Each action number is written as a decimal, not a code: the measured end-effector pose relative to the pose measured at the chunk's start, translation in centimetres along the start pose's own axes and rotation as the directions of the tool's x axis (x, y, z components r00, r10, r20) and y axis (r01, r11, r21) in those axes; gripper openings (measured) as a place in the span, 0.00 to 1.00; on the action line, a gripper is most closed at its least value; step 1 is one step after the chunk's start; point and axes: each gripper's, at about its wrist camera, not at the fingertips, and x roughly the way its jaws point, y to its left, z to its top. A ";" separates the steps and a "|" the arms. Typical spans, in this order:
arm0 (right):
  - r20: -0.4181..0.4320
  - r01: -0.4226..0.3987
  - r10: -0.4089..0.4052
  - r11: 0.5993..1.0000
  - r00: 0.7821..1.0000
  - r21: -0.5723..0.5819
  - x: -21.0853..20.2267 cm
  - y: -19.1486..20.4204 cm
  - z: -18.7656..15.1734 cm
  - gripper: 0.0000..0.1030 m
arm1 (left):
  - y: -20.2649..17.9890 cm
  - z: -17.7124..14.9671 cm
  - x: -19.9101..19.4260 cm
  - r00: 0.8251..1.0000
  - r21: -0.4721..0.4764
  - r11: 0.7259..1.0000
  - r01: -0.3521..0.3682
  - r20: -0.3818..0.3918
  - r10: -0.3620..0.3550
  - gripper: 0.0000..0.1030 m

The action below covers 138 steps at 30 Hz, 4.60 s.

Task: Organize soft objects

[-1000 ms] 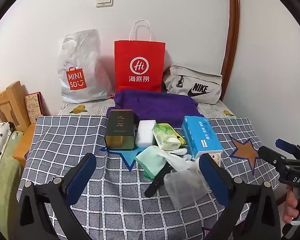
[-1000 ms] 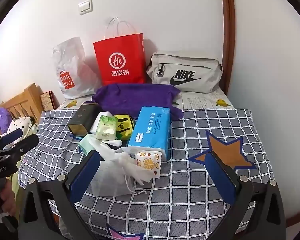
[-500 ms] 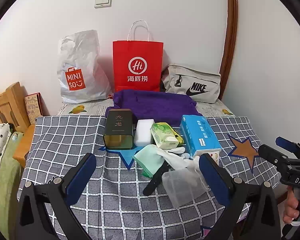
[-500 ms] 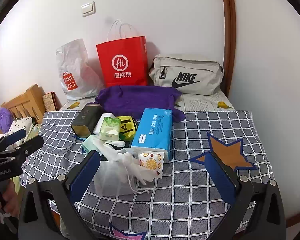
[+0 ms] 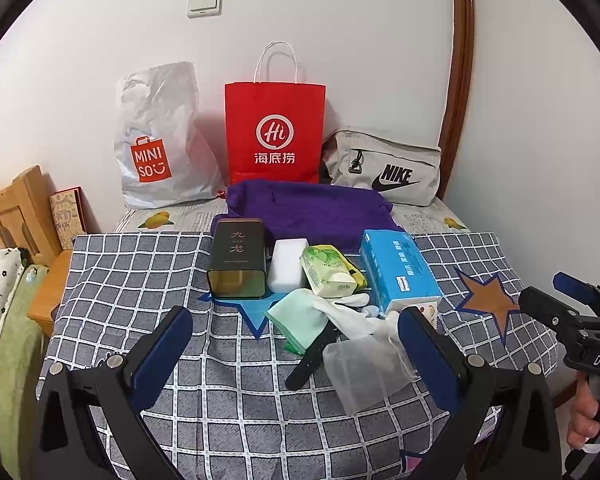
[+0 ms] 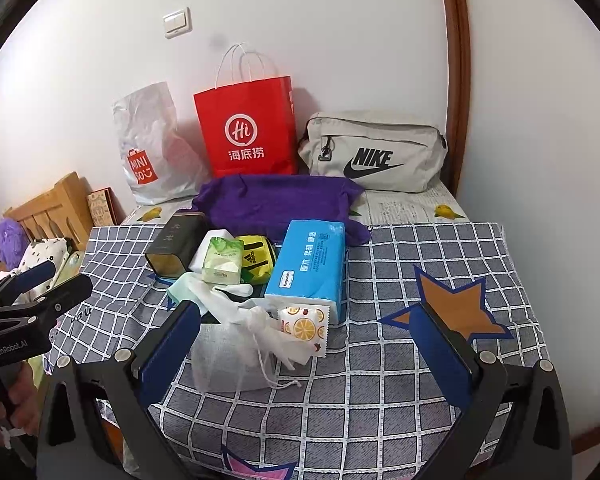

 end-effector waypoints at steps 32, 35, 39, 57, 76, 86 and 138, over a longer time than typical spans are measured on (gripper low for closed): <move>0.003 0.000 0.000 1.000 1.000 -0.001 0.0 -0.2 -0.1 1.00 | -0.1 0.1 -0.2 1.000 0.007 1.000 -0.001 -0.010 0.001 1.00; 0.003 0.002 -0.002 1.000 1.000 -0.005 0.0 -0.1 -0.1 1.00 | 0.0 0.2 -0.2 1.000 0.009 1.000 0.001 -0.010 -0.001 1.00; 0.007 -0.002 0.002 1.000 1.000 -0.009 -0.1 0.0 0.0 1.00 | 0.0 0.4 -0.2 1.000 0.012 1.000 0.004 -0.008 -0.004 1.00; 0.010 -0.007 0.007 1.000 1.000 -0.019 -0.2 0.3 -0.2 1.00 | -0.2 0.4 0.0 1.000 0.019 1.000 0.005 -0.008 -0.005 1.00; -0.080 -0.047 0.042 0.997 0.996 -0.057 7.9 0.0 -2.8 0.94 | 2.0 -1.1 6.1 0.995 -0.033 0.999 -0.018 -0.103 0.015 1.00; -0.144 -0.140 0.124 0.984 0.982 -0.111 12.8 2.0 -4.0 0.71 | 3.7 -1.7 9.0 0.990 -0.054 0.998 -0.018 -0.143 0.010 1.00; -0.168 -0.203 0.192 0.978 0.967 -0.052 15.2 -4.7 -1.7 0.23 | -5.0 1.3 22.5 0.951 0.070 0.997 -0.023 -0.306 0.043 0.96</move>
